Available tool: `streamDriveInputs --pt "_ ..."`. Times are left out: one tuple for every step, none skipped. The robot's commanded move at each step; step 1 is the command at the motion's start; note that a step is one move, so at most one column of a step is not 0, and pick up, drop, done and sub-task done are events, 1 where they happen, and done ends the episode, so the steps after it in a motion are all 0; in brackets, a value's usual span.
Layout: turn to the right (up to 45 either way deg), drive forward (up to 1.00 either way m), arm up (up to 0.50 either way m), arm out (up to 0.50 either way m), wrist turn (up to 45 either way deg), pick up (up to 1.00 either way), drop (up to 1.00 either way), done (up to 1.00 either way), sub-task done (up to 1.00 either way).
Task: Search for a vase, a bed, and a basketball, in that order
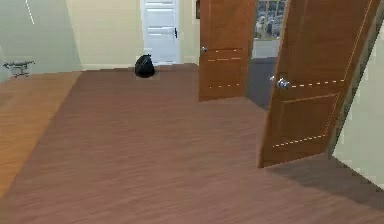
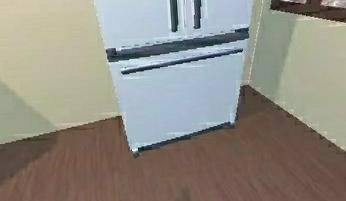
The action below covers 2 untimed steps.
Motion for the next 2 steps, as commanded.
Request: streamDriveInputs --pt "0.0 1.0 0.0 0.0 0.0 0.0 0.0 0.0 0.0" --pt "0.0 0.7 0.0 0.0 0.0 0.0 0.0 0.0 0.0"
